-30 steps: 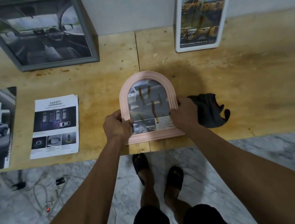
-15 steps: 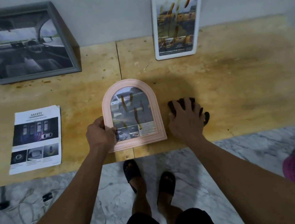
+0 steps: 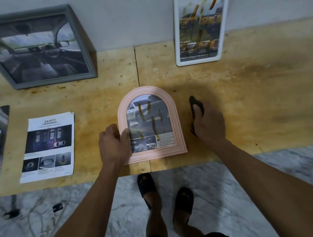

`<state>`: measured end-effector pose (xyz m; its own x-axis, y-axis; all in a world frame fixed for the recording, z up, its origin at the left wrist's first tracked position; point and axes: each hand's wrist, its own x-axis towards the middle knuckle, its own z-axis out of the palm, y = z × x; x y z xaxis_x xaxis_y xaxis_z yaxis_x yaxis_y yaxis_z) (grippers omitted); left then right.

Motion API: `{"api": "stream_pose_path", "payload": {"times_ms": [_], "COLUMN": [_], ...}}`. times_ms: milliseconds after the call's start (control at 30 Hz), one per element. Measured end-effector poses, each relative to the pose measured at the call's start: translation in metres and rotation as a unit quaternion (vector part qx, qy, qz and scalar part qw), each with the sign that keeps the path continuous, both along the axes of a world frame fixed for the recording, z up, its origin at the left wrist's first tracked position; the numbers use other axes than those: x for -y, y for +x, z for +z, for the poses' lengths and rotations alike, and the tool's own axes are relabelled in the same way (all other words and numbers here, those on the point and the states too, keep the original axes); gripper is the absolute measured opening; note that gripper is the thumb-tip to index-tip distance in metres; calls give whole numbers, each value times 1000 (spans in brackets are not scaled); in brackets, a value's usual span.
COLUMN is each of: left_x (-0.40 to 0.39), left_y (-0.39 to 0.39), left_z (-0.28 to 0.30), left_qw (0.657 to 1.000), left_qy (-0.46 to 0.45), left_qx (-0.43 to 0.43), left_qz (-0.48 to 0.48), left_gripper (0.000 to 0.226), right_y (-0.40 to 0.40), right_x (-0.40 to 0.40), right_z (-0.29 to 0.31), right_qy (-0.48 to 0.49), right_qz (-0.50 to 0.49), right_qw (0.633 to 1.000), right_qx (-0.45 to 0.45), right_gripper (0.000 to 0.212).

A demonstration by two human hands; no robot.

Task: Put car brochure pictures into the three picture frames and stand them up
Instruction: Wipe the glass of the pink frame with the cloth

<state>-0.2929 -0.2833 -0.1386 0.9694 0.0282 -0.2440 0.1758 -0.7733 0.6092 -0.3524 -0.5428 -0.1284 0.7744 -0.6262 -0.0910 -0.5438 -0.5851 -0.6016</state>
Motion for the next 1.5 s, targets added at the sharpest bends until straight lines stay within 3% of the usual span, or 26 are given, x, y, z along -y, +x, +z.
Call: {"api": "stream_pose_path", "payload": {"times_ms": [300, 400, 567, 700, 833, 1100, 1267, 1500], "left_x": [-8, -11, -11, -10, -9, -8, -7, -7], "left_y": [9, 15, 13, 11, 12, 13, 13, 12], "left_z": [-12, -22, -33, -36, -39, -43, -42, -43], "left_qw": [984, 977, 974, 973, 974, 976, 976, 977], "left_qy": [113, 147, 171, 183, 181, 180, 178, 177], "left_qx": [101, 86, 71, 71, 70, 71, 68, 66], "left_qz": [-97, -127, -128, -119, -116, -104, -104, -97], "left_gripper": [53, 53, 53, 56, 56, 56, 55, 54], "right_y": [51, 58, 45, 43, 52, 63, 74, 88], "right_x": [-43, -52, -60, -64, -71, -78, -84, -98], "right_z": [21, 10, -12, -23, -25, -41, -46, -53], "right_qy": [-22, -36, -101, -181, -178, -205, -224, -158], "right_qz": [72, 118, 216, 238, 251, 240, 244, 250], "right_qw": [988, 988, 967, 950, 947, 947, 943, 954], "right_qx": [134, 96, -85, -89, -87, -61, -34, 54], "right_gripper": [26, 32, 54, 71, 77, 54, 55, 41]}}
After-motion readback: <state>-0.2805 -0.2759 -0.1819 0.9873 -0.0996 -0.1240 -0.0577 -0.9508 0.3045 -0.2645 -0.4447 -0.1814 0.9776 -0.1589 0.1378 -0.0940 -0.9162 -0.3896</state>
